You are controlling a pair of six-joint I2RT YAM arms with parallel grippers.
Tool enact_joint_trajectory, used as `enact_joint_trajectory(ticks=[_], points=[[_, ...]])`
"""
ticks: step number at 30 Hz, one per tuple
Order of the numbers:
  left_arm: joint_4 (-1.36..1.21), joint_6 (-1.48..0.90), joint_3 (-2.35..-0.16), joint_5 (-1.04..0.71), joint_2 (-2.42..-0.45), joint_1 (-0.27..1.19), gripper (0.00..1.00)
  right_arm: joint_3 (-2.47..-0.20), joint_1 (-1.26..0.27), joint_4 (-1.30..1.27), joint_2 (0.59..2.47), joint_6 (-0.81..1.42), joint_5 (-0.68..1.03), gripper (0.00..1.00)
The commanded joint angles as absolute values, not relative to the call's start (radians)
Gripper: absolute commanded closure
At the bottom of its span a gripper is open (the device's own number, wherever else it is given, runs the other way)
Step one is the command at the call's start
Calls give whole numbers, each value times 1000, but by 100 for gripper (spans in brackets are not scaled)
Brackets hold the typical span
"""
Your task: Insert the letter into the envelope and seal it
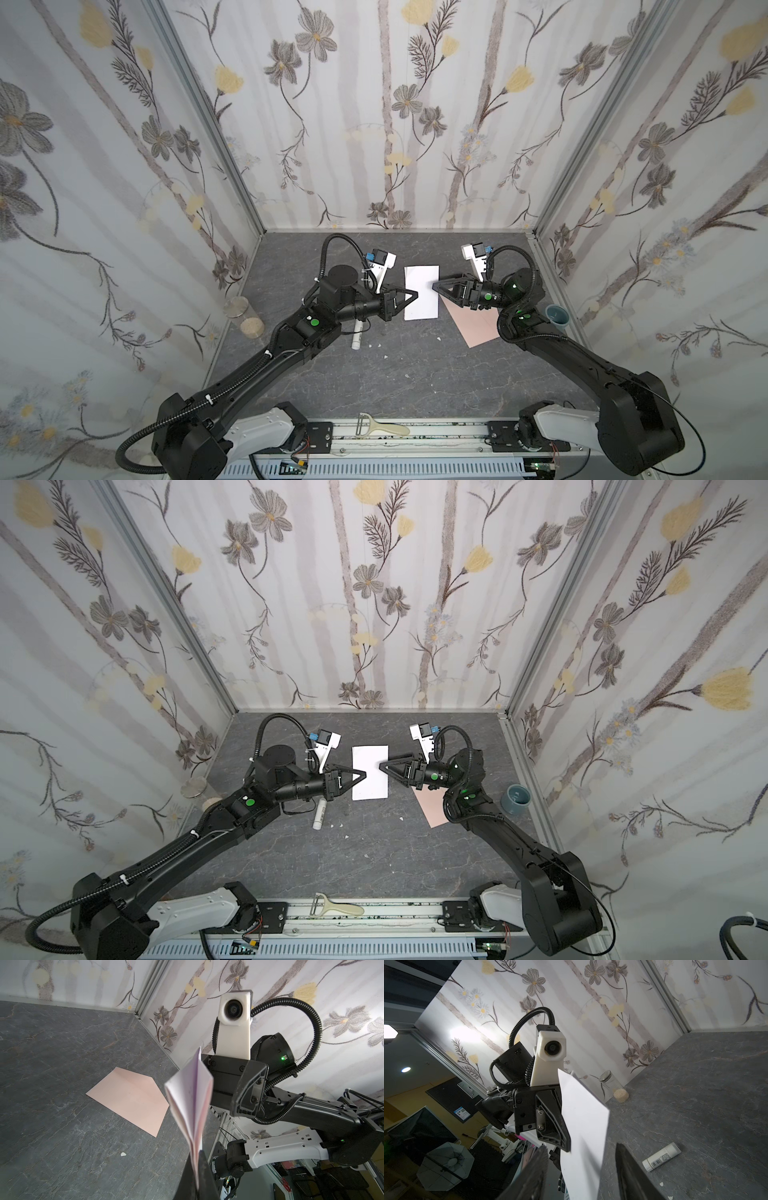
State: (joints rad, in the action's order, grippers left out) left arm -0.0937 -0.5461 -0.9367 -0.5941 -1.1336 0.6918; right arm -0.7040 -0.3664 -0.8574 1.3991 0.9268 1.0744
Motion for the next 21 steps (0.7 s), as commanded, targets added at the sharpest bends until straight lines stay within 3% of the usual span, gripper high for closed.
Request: enact_joint_trajectory(ticks=[1,2,4,7,8,10,12,15,16,17,18,20,21], points=[[-117,-556,-948,-571,-1127,691,100,-691,-369,-892,1391,945,1081,58],[-117,-558,-951,-571,-1129,691,100,-685,-369,-893,1388,945,1083,67],[-117,-561,-956,-574,-1131,691,100,-678,-369,-892,1384,945,1083,100],[-117,-566,-960,-572,-1135,689,100,-672,-371,-893,1378,945,1080,100],[-117,-566,-962,-571,-1135,689,100,-672,-371,-888,1375,944,1078,90],[-118,-569,-963,-565,-1134,689,100,-668,-371,-891,1370,944,1075,58],[-118,-572,-963,-559,-1132,689,100,-662,-373,-890,1365,944,1072,54],[-121,-578,-959,-547,-1128,690,100,-652,-381,-894,1360,944,1070,55],[-122,-580,-957,-545,-1127,689,100,-647,-385,-896,1359,943,1071,67],[-123,-581,-957,-545,-1126,690,100,-644,-389,-897,1358,942,1068,91],[-123,-583,-956,-545,-1126,689,100,-641,-392,-897,1358,942,1065,100],[-126,-587,-956,-543,-1126,689,100,-634,-395,-904,1356,943,1062,100],[-126,-588,-956,-543,-1125,690,100,-631,-396,-904,1355,943,1057,91]])
